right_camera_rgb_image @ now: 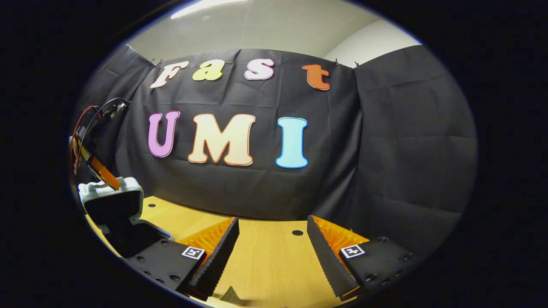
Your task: First open the suitcase, pack the skin care products into it, and then close the suitcase.
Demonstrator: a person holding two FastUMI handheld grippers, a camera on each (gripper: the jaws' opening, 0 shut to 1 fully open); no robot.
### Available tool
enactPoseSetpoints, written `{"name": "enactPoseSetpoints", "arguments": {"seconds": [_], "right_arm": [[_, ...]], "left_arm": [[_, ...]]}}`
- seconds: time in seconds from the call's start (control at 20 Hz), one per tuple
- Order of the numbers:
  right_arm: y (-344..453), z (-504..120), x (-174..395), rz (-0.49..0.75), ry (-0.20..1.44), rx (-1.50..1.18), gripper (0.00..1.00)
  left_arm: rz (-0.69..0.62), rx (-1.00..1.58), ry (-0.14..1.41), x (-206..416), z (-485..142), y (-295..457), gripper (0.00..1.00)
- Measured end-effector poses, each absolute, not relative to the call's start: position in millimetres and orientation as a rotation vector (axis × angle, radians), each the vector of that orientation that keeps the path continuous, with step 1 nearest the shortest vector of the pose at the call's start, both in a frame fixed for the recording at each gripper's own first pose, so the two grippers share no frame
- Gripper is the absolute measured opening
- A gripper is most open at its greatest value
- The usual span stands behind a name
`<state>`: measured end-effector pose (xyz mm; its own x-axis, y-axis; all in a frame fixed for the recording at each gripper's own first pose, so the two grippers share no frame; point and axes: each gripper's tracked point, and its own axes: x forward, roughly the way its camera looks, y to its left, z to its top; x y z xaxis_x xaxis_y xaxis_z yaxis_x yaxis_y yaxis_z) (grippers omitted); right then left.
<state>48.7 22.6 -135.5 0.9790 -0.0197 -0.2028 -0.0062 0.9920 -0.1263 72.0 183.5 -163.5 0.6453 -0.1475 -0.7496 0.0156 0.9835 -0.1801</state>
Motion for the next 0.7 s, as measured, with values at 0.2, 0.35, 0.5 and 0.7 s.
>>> {"name": "enactPoseSetpoints", "arguments": {"seconds": [0.2,0.35,0.5,0.7], "right_arm": [[49,-131,54,0.001,0.19,-0.14,0.99],[68,-130,57,-0.001,0.182,-0.156,0.99],[87,-129,58,-0.013,0.169,-0.16,0.98],[110,-131,59,-0.036,0.169,-0.158,0.99]], "left_arm": [[-0.075,-0.13,0.814,79,-152,230,0.0],[-0.028,-0.076,0.778,84,-147,276,0.01],[0.008,-0.048,0.765,86,-144,319,0.01],[0.029,-0.064,0.753,89,-150,363,0.01]]}}
